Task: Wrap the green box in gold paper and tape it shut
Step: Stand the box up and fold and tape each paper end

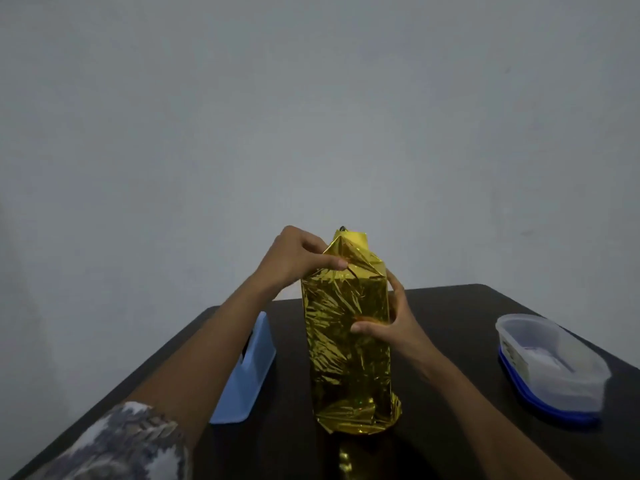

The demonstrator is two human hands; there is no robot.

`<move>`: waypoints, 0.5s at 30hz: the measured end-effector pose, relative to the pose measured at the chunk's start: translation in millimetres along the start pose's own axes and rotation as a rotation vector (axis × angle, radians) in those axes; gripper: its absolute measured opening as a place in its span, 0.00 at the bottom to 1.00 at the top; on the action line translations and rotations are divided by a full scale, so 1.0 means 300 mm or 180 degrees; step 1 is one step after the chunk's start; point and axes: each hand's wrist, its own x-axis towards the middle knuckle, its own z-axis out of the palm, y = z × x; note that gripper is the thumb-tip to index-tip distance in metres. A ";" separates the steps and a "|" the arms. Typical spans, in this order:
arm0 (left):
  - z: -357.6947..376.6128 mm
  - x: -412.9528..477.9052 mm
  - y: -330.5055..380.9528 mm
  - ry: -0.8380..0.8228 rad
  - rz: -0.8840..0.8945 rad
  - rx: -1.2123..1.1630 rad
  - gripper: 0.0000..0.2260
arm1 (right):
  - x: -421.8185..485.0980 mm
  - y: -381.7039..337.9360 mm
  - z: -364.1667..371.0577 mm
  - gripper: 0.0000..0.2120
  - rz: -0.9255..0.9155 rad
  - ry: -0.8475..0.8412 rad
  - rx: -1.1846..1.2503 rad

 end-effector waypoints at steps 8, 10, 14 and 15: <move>-0.038 0.028 0.047 0.0097 -0.0201 -0.0858 0.05 | -0.010 -0.019 0.003 0.68 -0.0054 -0.0202 -0.0172; -0.031 0.029 0.048 0.0143 -0.0217 -0.0886 0.05 | -0.026 -0.052 0.010 0.65 -0.0112 -0.0092 -0.0168; -0.033 0.033 0.045 0.0219 -0.0173 -0.0891 0.06 | -0.022 -0.122 0.029 0.25 -0.0810 0.0961 -0.0199; -0.035 0.033 0.044 0.0225 -0.0155 -0.0867 0.07 | -0.014 -0.137 0.034 0.17 -0.0931 0.1138 -0.0258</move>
